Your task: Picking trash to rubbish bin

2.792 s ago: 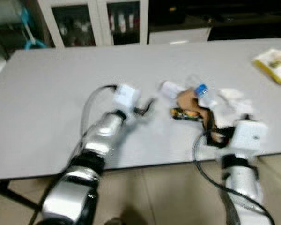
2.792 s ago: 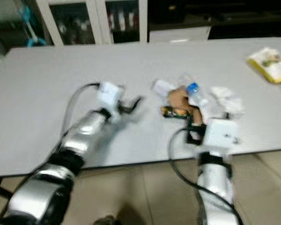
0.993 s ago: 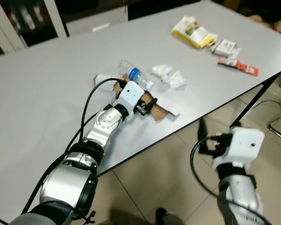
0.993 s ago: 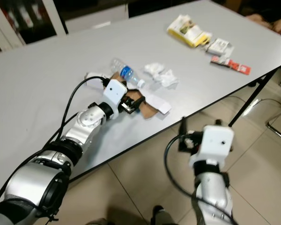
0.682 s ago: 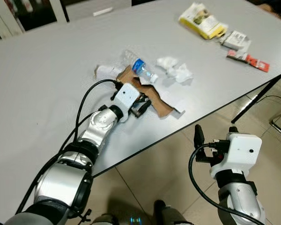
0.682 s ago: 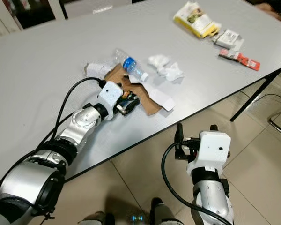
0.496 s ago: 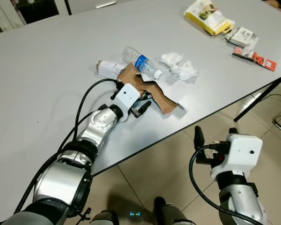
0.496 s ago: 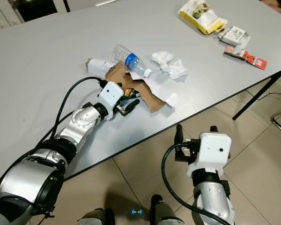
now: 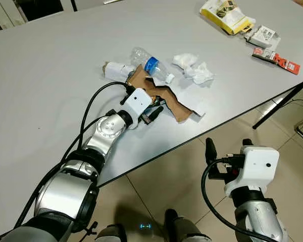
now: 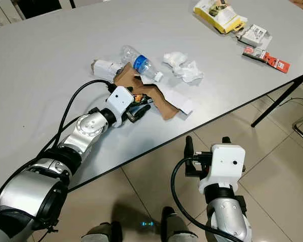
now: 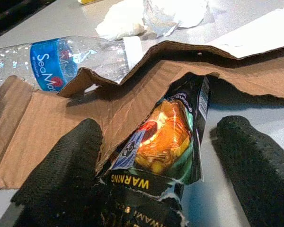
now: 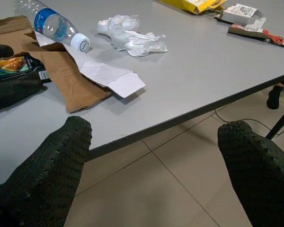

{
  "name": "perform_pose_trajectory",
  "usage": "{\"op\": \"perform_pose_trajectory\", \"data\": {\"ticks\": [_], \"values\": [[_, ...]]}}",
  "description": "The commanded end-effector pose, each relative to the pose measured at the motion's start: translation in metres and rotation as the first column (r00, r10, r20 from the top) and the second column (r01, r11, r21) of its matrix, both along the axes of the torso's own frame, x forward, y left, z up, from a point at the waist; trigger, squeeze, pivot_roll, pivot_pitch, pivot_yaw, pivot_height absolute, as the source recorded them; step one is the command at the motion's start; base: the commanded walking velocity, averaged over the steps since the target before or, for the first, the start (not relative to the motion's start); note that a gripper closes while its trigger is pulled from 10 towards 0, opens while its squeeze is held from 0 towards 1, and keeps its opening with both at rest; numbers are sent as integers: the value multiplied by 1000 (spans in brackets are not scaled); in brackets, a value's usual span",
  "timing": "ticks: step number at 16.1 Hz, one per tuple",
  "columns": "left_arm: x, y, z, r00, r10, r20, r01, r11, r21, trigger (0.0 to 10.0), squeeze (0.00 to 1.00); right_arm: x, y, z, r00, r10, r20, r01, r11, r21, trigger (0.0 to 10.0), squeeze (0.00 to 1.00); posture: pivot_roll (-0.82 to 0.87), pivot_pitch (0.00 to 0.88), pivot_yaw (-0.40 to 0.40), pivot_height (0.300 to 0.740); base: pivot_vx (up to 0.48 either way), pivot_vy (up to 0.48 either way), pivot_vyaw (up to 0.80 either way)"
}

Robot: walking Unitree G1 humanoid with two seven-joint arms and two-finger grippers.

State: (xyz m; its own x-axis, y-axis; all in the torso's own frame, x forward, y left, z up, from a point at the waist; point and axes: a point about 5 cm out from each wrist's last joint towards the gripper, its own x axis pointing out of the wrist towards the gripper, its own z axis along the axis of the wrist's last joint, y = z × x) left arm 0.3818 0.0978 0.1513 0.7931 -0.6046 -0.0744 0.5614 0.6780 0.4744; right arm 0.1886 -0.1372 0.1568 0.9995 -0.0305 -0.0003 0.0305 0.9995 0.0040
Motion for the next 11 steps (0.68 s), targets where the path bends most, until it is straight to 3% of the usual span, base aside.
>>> {"op": "perform_pose_trajectory", "data": {"ticks": [1,11], "values": [[-9,3,-30,992,-14,-129,24,997,75,0,0,-3,0,2,1000,3,-3,-3,1000,2,10000,0,-91,284,-6,740,0,0,0],[-10,1,-31,991,-13,-130,22,997,71,0,0,-2,-3,3,1000,-3,-6,3,1000,-11,10000,0,-101,277,-14,740,0,0,0]]}}
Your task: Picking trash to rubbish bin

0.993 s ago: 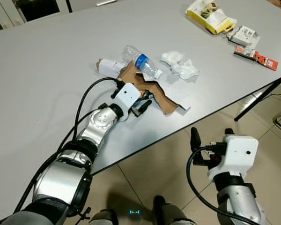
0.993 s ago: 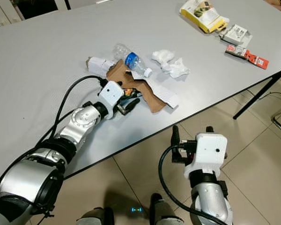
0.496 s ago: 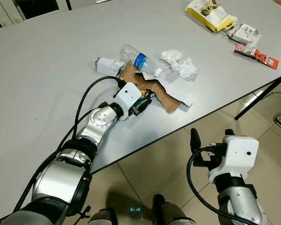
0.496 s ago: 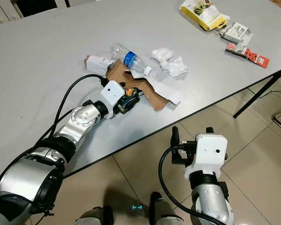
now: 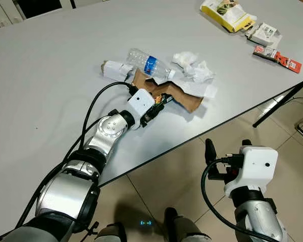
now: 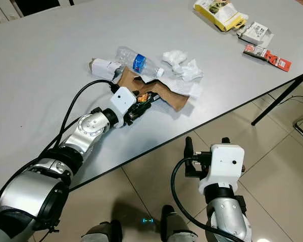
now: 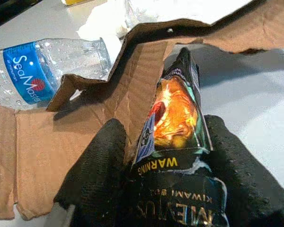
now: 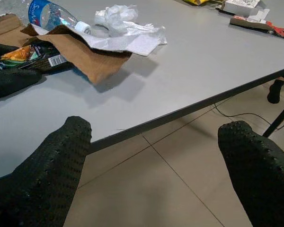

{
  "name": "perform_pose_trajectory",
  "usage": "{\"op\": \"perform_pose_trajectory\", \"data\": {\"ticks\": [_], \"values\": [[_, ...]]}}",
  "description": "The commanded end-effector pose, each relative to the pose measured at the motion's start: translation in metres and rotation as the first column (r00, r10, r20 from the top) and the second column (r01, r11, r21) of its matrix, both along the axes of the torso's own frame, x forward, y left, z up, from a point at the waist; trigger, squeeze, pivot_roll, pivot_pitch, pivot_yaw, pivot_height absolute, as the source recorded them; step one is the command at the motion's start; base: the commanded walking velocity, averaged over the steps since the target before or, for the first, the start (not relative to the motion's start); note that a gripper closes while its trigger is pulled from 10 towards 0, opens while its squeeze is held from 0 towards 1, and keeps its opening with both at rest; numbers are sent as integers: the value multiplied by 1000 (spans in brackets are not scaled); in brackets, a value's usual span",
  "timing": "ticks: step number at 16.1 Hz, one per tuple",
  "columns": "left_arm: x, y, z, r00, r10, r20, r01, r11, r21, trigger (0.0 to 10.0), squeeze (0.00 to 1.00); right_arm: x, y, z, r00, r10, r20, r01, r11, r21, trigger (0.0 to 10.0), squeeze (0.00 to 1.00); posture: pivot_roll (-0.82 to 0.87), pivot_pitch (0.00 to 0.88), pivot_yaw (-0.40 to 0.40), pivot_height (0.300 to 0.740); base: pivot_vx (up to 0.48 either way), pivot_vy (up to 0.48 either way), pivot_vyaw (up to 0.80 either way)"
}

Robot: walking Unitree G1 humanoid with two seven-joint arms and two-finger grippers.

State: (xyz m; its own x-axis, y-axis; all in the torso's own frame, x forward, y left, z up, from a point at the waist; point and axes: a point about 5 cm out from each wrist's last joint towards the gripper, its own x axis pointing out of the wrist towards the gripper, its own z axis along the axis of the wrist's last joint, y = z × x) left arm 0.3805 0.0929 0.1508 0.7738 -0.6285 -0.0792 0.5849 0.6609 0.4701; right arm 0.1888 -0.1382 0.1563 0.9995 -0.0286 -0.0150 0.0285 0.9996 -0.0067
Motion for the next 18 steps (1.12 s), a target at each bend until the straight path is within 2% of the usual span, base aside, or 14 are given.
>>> {"op": "perform_pose_trajectory", "data": {"ticks": [1,4,9,11,13,16,18], "values": [[-9,7,-31,993,25,-117,-16,997,76,0,0,-2,-2,4,1000,-6,8,6,1000,-2,10000,0,-101,277,-14,740,0,0,0],[-5,13,-26,993,86,-86,-81,995,58,0,0,-1,-3,4,1000,-9,9,9,1000,-10,10000,0,-100,276,-15,740,0,0,0],[-1,22,-13,993,120,-3,-120,992,28,0,0,3,-5,4,1000,-12,15,12,1000,-15,10000,0,-86,260,-14,740,0,0,0],[1,29,-4,987,153,42,-152,988,-28,0,0,7,-6,4,1000,-9,23,9,1000,-18,10000,0,-68,250,-15,740,0,0,0],[2,31,-1,984,168,65,-165,985,-50,0,0,10,-5,5,1000,-4,28,4,1000,-18,10000,0,-56,245,-17,740,0,0,0],[0,40,12,972,183,151,-162,977,-140,0,0,16,-5,5,999,9,39,-8,1000,-21,10000,0,-25,227,-18,740,0,0,0],[-1,42,20,963,207,174,-165,959,-230,0,0,21,-5,5,999,12,47,-10,1000,-22,10000,0,-2,212,-19,740,0,0,0]]}}
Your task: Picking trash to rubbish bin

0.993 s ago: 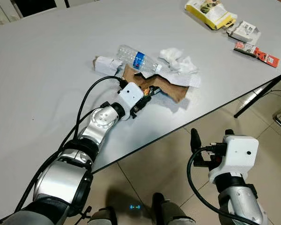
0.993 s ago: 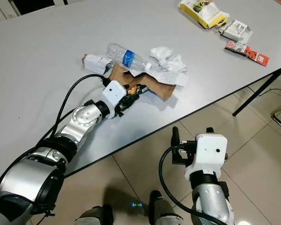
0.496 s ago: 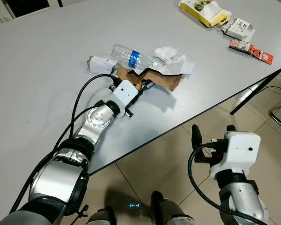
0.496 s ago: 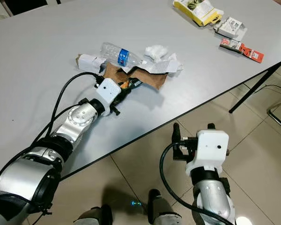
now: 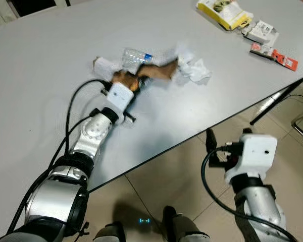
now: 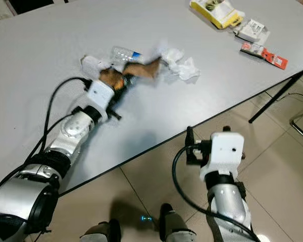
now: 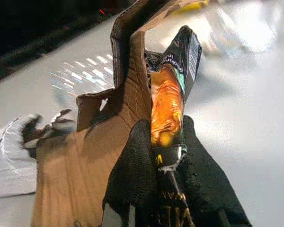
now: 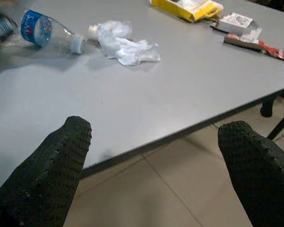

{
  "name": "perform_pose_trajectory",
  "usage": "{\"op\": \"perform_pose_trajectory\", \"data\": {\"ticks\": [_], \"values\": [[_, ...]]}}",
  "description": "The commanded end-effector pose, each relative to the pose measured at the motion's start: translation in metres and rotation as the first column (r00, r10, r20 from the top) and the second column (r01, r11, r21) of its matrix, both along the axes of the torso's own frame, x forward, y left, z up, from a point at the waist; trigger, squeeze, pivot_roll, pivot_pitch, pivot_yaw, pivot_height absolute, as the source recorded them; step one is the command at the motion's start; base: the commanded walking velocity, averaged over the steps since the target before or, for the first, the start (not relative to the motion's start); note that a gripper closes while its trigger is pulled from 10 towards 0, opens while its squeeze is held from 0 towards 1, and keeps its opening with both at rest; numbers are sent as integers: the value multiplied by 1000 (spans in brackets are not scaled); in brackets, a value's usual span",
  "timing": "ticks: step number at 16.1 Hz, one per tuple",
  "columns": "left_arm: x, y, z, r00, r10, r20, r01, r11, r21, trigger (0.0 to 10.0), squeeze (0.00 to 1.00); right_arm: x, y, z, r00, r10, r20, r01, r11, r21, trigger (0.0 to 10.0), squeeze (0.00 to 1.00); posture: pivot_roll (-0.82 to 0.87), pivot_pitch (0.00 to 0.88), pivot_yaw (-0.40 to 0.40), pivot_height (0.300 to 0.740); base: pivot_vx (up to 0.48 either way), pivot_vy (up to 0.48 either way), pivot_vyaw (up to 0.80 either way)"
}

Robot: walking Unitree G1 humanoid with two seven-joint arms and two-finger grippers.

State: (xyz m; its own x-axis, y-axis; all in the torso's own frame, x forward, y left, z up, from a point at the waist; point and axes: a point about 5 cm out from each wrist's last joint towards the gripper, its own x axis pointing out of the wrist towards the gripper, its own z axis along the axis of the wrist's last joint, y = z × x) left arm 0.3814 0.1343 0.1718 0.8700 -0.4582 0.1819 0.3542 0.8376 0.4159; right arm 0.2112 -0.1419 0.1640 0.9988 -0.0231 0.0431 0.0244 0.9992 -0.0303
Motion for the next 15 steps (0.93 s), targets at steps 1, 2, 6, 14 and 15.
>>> {"op": "perform_pose_trajectory", "data": {"ticks": [1,2,6,14,15], "values": [[-3,0,1,1000,-6,20,7,999,-32,0,0,0,-2,-3,1000,7,-9,-7,1000,3,10000,0,-2,212,-19,740,0,0,0],[-5,-5,6,998,-34,58,38,998,-57,0,0,3,-1,-3,1000,13,-3,-13,1000,3,10000,0,15,200,-19,740,0,0,0],[-15,-27,16,980,-172,103,185,973,-136,0,0,13,2,-3,999,33,17,-33,999,7,10000,0,50,179,-15,740,0,0,0],[-36,-55,2,944,-326,45,328,929,-168,3529,0,19,3,-6,999,33,25,-33,999,5,10000,0,56,160,-7,740,0,0,0],[-41,-58,-8,940,-340,10,337,928,-158,10000,0,20,3,-7,999,33,24,-33,999,4,10000,0,56,159,-6,740,0,0,0]]}}
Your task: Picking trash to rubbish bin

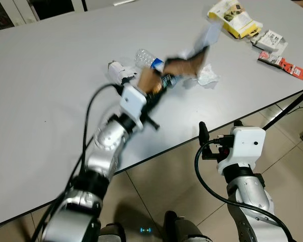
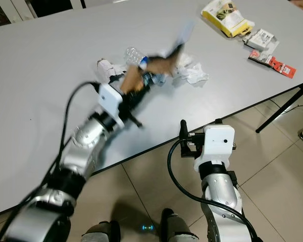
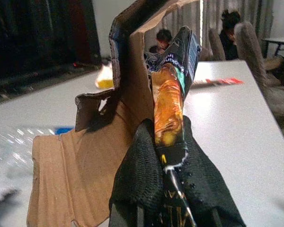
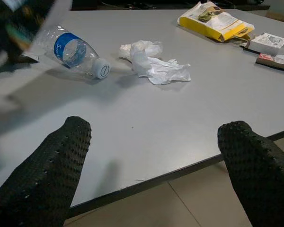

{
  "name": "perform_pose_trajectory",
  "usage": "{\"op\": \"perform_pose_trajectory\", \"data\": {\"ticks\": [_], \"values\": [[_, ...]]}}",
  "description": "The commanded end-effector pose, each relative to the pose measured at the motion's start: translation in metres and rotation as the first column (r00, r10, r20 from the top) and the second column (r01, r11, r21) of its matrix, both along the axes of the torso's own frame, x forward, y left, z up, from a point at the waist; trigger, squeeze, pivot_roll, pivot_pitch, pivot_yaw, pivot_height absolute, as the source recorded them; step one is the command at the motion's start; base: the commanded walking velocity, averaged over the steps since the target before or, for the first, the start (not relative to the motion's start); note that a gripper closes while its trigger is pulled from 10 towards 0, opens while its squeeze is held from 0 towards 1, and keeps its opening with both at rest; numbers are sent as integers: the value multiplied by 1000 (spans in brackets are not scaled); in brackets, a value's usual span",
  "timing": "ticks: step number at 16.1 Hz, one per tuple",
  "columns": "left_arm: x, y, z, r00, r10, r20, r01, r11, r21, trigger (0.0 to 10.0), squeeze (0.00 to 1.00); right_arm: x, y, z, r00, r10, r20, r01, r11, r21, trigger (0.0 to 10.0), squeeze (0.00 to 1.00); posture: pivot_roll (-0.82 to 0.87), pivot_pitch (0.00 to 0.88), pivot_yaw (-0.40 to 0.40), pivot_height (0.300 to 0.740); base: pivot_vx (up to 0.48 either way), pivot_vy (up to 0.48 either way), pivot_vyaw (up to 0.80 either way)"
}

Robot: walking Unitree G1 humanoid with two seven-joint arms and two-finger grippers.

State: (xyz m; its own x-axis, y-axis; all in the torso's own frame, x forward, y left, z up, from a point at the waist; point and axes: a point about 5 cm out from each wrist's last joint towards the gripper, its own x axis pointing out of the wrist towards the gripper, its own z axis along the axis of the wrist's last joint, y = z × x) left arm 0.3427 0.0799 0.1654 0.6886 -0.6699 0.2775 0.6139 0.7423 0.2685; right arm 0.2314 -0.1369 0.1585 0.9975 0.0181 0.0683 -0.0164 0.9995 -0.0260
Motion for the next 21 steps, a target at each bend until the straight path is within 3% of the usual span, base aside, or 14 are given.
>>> {"op": "perform_pose_trajectory", "data": {"ticks": [1,5,6,7,8,13,16,17,18,21], "values": [[-7,-7,-9,999,-42,-15,42,998,51,10000,0,0,-2,-2,1000,-9,-3,9,1000,-1,10000,0,56,159,-6,740,0,0,0],[-13,-10,-21,997,-63,-36,67,991,118,10000,0,0,-2,-3,1000,-10,-4,10,1000,-2,10000,0,56,160,-6,740,0,0,0],[-15,-9,-25,997,-67,-44,73,985,155,5294,0,0,-2,-3,1000,-10,-5,10,1000,-2,10000,0,56,160,-6,740,0,0,0],[-15,-6,-30,996,-60,-66,71,982,173,10000,643,-1,-1,-4,1000,-8,-8,8,1000,-2,10000,0,54,165,-6,740,0,0,0],[-14,-4,-31,996,-52,-66,63,982,176,10000,1000,-1,-1,-4,1000,-8,-9,8,1000,-2,10000,0,54,165,-6,740,0,0,0],[-14,-3,-38,998,-29,-58,42,970,239,10000,1000,-2,-1,-4,1000,-11,-8,11,1000,-2,10000,0,51,167,-5,740,0,0,0],[-7,0,-38,1000,26,-6,-22,942,334,10000,1000,-2,-1,-3,1000,-12,-7,12,1000,-2,10000,0,49,169,-5,740,0,0,0],[-6,1,-37,999,38,-4,-35,940,339,10000,820,-2,-1,-3,1000,-12,-7,12,1000,-2,10000,0,49,169,-5,740,0,0,0],[0,6,-36,996,88,9,-86,929,359,10000,0,-2,-1,-3,1000,-12,-7,12,1000,-2,10000,0,49,173,-8,740,0,0,0],[8,16,-32,984,174,23,-170,915,365,10000,0,-3,0,-4,1000,-8,-13,8,1000,0,10000,0,53,183,-13,740,0,0,0]]}}
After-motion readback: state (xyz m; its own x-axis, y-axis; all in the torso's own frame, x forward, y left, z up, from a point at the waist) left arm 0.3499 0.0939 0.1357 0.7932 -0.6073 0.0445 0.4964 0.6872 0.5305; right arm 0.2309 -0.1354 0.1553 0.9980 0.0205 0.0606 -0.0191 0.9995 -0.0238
